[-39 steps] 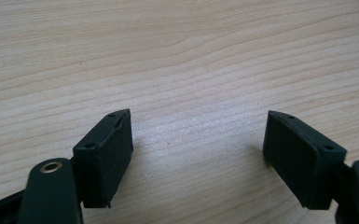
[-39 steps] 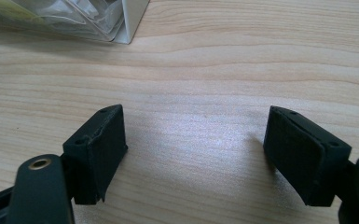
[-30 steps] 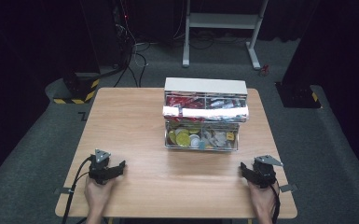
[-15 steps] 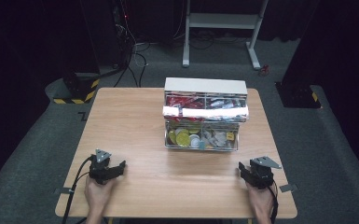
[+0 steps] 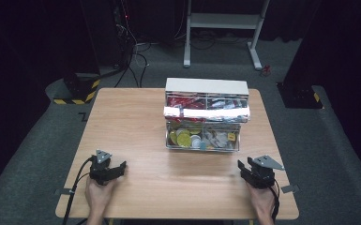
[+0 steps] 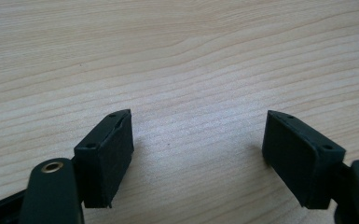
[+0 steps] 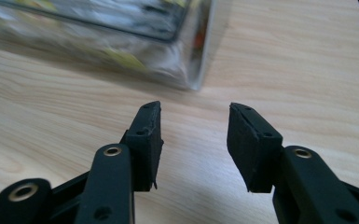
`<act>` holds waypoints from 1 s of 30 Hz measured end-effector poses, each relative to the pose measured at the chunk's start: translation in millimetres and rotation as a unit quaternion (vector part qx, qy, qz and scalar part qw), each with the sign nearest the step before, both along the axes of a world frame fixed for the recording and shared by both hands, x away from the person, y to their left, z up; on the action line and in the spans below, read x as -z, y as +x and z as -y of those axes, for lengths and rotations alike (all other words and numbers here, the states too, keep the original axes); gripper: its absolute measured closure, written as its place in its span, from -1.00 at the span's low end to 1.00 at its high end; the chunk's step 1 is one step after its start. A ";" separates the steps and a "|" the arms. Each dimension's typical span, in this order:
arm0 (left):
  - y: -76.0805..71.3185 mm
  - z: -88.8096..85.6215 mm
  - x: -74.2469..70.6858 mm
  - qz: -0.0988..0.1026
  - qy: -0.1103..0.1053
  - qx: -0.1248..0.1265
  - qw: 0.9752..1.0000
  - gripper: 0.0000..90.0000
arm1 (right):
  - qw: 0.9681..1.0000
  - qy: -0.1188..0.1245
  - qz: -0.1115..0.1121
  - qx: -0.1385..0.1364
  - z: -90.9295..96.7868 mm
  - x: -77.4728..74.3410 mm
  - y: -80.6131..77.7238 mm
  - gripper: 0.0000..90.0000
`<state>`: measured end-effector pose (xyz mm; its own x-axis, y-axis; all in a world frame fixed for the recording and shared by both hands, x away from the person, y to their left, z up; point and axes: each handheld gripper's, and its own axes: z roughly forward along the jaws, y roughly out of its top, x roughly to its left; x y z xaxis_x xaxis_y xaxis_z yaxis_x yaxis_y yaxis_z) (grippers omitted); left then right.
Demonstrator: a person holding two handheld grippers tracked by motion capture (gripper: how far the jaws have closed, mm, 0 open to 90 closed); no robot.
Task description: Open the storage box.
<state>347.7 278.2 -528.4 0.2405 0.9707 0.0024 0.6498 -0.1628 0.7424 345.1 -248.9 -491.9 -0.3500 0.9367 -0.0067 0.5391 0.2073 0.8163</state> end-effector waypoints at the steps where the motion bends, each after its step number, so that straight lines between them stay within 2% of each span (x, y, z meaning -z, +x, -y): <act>1: 0.1 -0.1 0.0 0.000 0.000 0.001 1.000 -0.43 | 1.000 0.003 0.003 -0.005 -1.3 -3.1 -0.8 0.25; 4: 0.4 0.1 0.1 0.002 0.000 0.000 1.000 -0.42 | 1.000 0.018 0.014 -0.020 -5.6 -13.7 -3.3 0.27; 13: 0.9 -0.3 0.0 0.002 0.001 0.002 1.000 -0.42 | 0.997 0.041 0.023 -0.064 -16.5 -40.8 -3.1 0.33; 22: 1.1 -0.2 0.0 0.001 0.000 0.002 1.000 -0.42 | 0.994 0.053 0.026 -0.092 -23.7 -59.1 6.2 0.35; 30: 1.2 0.2 -0.1 0.002 0.001 0.009 1.000 -0.39 | 0.993 0.047 0.035 -0.104 -31.1 -70.6 12.4 0.34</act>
